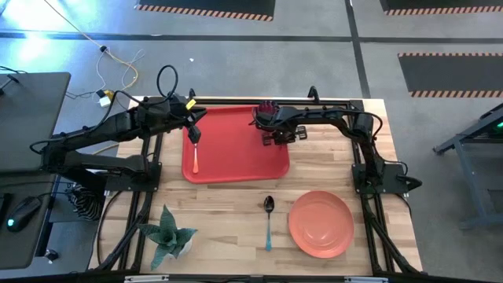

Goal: Pick and place plate/cup/fork/spoon on tray
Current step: Move the red serving tray to the top middle of the table

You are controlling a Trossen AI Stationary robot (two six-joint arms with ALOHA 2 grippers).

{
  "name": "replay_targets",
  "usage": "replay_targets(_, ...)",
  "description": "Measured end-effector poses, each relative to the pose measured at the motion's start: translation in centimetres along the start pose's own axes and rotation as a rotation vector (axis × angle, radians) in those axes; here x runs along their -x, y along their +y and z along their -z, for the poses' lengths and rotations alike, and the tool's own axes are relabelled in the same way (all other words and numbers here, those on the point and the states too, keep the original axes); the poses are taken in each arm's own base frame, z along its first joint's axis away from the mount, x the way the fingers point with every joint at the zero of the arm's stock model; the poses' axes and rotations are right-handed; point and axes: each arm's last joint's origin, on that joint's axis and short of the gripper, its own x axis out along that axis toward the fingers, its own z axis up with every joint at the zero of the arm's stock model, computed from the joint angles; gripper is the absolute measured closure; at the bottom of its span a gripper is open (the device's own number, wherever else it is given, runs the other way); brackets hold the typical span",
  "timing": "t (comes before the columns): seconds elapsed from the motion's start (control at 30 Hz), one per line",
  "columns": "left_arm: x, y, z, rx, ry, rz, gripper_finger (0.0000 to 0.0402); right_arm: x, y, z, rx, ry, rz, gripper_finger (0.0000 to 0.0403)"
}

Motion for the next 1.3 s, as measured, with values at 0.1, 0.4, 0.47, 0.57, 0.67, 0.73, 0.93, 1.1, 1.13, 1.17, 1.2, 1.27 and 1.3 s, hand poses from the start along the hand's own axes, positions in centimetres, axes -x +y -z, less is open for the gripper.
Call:
replay_targets(0.1,0.0,0.0,0.0,0.0,0.0,0.0,0.0361,0.0,0.0,0.0,-0.017,-0.002,0.003,0.0336)
replay_targets(0.4,0.0,0.0,0.0,-0.045,0.0,0.0,0.0361,0.0,-0.5,0.3,-0.08,0.006,0.065,0.0336)
replay_targets(0.47,0.0,0.0,0.0,-0.055,0.0,0.0,0.0362,0.0,-0.7,0.3,-0.086,0.012,0.083,0.0336)
replay_targets(0.57,0.0,0.0,0.0,-0.084,0.0,0.0,0.0361,-0.1,-0.9,0.4,-0.089,0.013,0.108,0.0336)
replay_targets(0.67,0.0,0.0,0.0,-0.09,0.0,0.0,0.0361,-0.1,-1.0,0.4,-0.087,0.013,0.119,0.0336)
replay_targets(0.73,0.0,0.0,0.0,-0.09,0.0,0.0,0.0361,0.0,-1.2,0.5,-0.09,0.02,0.14,0.0336)
replay_targets(0.93,0.0,0.0,0.0,-0.09,0.0,0.0,0.0361,0.1,-1.8,0.7,-0.095,0.015,0.222,0.0336)
replay_targets(1.1,-0.1,0.3,0.0,-0.08,0.002,-0.018,0.0361,0.0,-2.0,0.4,-0.105,0.016,0.224,0.0337)
replay_targets(1.13,-0.1,0.4,0.0,-0.078,0.002,-0.022,0.0361,0.0,-2.1,0.3,-0.108,0.018,0.224,0.0338)
replay_targets(1.17,-0.1,0.5,0.0,-0.077,0.003,-0.026,0.0361,-0.1,-2.2,0.3,-0.11,0.02,0.226,0.0338)
replay_targets(1.2,-0.1,0.5,0.0,-0.075,0.004,-0.029,0.0361,-0.1,-2.3,0.2,-0.112,0.022,0.23,0.0338)
replay_targets(1.27,-0.2,0.6,0.0,-0.073,0.004,-0.028,0.0362,-0.1,-2.3,0.2,-0.108,0.025,0.233,0.0338)
replay_targets(1.3,-0.2,0.6,0.0,-0.072,0.004,-0.025,0.0361,-0.1,-2.3,0.2,-0.108,0.026,0.232,0.0338)
